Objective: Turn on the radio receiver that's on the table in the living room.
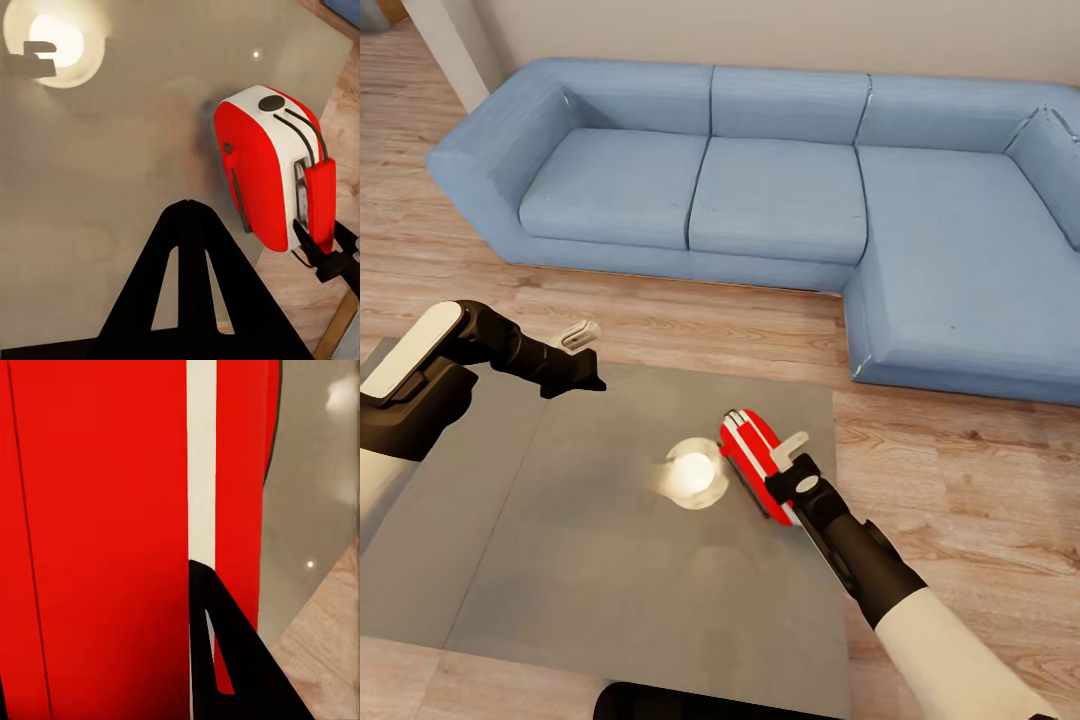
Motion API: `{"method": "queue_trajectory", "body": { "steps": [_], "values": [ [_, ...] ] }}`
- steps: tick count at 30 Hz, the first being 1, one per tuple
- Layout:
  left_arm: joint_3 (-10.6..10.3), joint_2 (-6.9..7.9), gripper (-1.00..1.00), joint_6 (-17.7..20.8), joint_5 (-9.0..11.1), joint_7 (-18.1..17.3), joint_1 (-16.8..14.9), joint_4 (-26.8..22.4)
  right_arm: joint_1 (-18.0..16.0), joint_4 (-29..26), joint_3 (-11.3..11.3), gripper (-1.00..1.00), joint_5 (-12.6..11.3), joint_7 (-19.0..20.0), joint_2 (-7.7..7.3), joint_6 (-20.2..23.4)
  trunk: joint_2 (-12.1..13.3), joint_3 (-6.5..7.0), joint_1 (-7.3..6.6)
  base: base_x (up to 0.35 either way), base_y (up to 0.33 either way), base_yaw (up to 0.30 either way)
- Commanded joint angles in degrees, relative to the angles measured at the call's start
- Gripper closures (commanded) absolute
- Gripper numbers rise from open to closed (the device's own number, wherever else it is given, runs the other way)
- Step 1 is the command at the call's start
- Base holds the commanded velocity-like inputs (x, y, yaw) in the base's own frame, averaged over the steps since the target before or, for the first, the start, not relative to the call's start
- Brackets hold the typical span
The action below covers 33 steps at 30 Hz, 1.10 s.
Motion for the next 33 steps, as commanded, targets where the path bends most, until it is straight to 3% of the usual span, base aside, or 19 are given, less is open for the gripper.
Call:
{"method": "queue_trajectory", "body": {
  "steps": [1, 6, 12, 29, 30, 33],
  "values": [
    [0.0, -0.02, 1.0, 0.01, 0.0, -0.01, 0.0, 0.0, -0.01, -0.01, 0.01, 1.0, -0.16, 0.03, 0.0, 0.01, 0.0, 0.0, 0.0, 0.0, 0.0, 0.0],
    [0.0, -0.04, 1.0, 0.03, 0.0, -0.02, 0.0, 0.0, -0.01, 2.56, 0.01, 1.0, -0.28, 0.15, 0.19, -0.71, 0.0, 0.0, 0.0, 0.0, 0.0, 0.0],
    [0.0, -0.04, 1.0, 0.04, 0.0, 0.01, 0.0, 0.0, -0.01, 7.91, 0.01, 1.0, -0.31, 0.17, 1.39, -5.26, 0.0, 0.0, 0.0, 0.0, 0.0, 0.0],
    [0.0, -0.04, 1.0, 0.0, 0.0, -0.01, 0.0, 0.0, -0.01, 8.6, -0.01, 1.0, -0.24, 0.23, 1.39, -5.94, 0.0, 0.0, 0.0, 0.0, 0.0, 0.0],
    [0.0, -0.04, 1.0, 0.03, 0.0, 0.0, 0.0, 0.0, -0.01, 8.6, 0.0, -1.0, -0.24, 0.24, 1.38, -5.93, 0.0, 0.0, 0.0, 0.0, 0.0, 0.0],
    [0.0, -0.04, 1.0, 0.0, 0.0, 0.01, 0.0, 0.0, -0.01, 8.6, -0.01, -1.0, -0.24, 0.24, 1.39, -5.85, 0.0, 0.0, 0.0, 0.0, 0.0, 0.0]
  ]
}}
